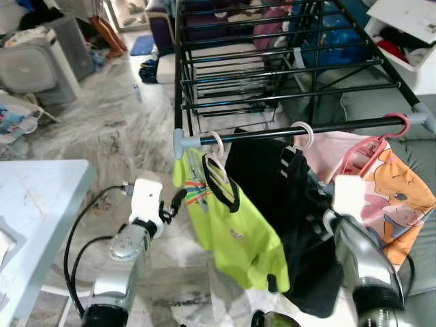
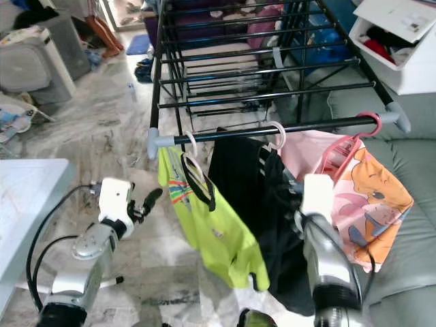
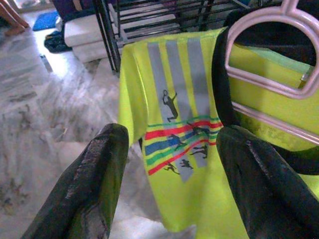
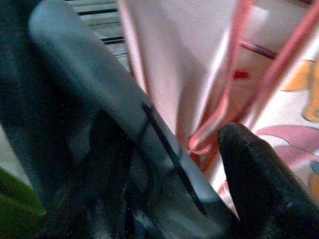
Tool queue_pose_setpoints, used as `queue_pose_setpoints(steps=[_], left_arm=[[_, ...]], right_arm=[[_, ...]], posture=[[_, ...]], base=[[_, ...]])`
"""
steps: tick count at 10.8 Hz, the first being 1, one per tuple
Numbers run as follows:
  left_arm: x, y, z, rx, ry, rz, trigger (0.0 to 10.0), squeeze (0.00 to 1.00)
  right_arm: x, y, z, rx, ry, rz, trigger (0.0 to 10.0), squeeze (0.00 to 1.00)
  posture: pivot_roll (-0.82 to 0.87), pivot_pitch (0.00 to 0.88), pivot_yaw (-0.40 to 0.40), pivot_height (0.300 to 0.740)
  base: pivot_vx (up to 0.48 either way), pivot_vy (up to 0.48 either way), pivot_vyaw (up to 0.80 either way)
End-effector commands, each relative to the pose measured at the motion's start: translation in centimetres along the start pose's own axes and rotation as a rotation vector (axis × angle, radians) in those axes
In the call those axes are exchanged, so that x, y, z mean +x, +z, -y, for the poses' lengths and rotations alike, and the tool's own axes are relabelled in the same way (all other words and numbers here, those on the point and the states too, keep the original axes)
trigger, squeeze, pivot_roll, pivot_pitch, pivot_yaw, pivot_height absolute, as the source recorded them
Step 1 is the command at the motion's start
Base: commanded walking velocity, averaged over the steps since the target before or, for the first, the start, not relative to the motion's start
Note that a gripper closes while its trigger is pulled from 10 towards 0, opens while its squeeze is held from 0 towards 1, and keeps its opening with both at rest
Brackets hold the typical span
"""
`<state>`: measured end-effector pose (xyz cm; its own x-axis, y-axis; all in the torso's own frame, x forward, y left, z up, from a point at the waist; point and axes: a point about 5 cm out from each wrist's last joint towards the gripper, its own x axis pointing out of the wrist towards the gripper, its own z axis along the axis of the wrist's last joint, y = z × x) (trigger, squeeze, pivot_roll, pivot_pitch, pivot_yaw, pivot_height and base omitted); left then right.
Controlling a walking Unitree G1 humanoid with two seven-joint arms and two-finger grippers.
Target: Hang hanger
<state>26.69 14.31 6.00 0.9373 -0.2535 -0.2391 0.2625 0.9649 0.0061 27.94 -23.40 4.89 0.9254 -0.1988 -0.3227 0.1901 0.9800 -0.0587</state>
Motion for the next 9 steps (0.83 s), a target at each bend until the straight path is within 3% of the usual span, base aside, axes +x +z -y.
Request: queue_pose_setpoints(steps=[1, 3, 6, 9], left_arm=[[-0.2, 0.2, -0.2, 0.011, 0.017, 0.015, 10.0, 0.00], [-0.1, 0.3, 0.2, 0.004, 0.005, 0.025, 10.0, 0.00], [0.3, 0.4, 0.0, 0.014, 0.003, 0.028, 10.0, 0.00], [0.6, 0.6, 0.3, 0.012, -0.006, 0.035, 10.0, 0.00]], right_arm=[[-0.3, 1.1, 0.1, 0.022, -0.030, 0.056, 10.0, 1.00], [-2.3, 2.1, -0.2, 0.042, -0.030, 0.173, 10.0, 1.00], [-5.7, 2.4, -0.7, 0.003, -0.001, 0.238, 10.0, 1.00], [-6.0, 2.2, -1.2, 0.022, 0.018, 0.218, 10.0, 1.00]], posture=[[-0.05, 0.000, 0.067, 0.740], [-0.06, 0.000, 0.065, 0.740], [-0.09, 0.000, 0.067, 0.740], [-0.09, 0.000, 0.065, 0.740]], base=[[0.000, 0.000, 0.00], [0.000, 0.000, 0.00], [0.000, 0.000, 0.00], [0.000, 0.000, 0.00]])
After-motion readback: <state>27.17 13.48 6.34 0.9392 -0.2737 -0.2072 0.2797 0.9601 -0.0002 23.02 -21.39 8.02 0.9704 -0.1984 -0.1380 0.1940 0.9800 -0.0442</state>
